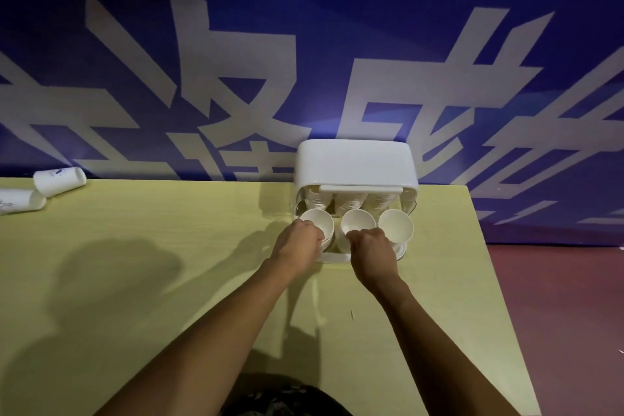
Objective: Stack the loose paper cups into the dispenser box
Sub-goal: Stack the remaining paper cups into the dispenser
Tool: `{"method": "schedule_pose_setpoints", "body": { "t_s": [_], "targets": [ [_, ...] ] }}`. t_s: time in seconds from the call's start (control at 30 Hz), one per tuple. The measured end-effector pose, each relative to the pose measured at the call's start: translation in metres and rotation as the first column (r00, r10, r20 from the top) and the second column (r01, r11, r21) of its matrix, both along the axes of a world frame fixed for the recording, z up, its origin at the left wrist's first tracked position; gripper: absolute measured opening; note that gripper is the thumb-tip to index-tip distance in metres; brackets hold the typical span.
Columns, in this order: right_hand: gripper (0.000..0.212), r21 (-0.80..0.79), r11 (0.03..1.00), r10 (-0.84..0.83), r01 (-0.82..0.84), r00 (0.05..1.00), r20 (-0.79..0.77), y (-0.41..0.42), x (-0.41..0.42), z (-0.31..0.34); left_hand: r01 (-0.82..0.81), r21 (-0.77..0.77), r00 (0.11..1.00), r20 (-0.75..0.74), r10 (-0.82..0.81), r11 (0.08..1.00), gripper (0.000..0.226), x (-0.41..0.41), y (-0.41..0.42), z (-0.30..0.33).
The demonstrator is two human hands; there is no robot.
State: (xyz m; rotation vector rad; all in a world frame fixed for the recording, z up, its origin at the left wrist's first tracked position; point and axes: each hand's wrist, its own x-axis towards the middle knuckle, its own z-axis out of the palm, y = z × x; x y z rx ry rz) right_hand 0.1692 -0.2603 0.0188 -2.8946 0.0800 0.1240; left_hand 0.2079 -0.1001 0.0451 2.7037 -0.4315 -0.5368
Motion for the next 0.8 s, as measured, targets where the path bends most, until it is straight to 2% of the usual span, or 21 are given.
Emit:
{"method": "schedule_pose_setpoints", "body": {
  "t_s": [0.13,0.23,0.33,0.43,0.6,0.8],
  "targets": [
    [0.017,0.008,1.000,0.017,-0.016,1.000,-0.022,-0.001,0.001,-0.005,0.018,-0.028,1.000,0.008,-0.018,0.999,0.025,0.000,-0.003,-0.013],
    [0.013,0.087,0.996,-0.041,0.034,0.995,0.089,0.005,-0.005,0.003,-0.010,-0.164,0.996,0.090,0.025,0.986,0.028,-0.004,0.005,-0.009],
    [0.013,0.188,0.982,-0.026,-0.007,0.984,0.174,0.027,-0.011,0.014,-0.087,-0.240,0.984,0.128,0.120,0.967,0.029,-0.011,0.036,-0.003],
    [0.012,0.273,0.960,0.010,-0.058,0.985,0.174,0.063,-0.011,0.016,-0.242,-0.242,0.954,0.118,0.277,0.940,0.032,-0.020,0.092,-0.003],
    [0.020,0.368,0.913,0.156,-0.174,0.985,0.076,0.148,-0.004,0.006,-0.473,-0.213,0.857,0.116,0.503,0.855,0.032,-0.036,0.207,-0.005],
    [0.028,0.351,0.889,0.312,-0.295,0.950,0.008,0.275,0.012,0.005,-0.641,-0.244,0.728,0.107,0.677,0.727,0.029,-0.038,0.341,-0.012]
  ]
}}
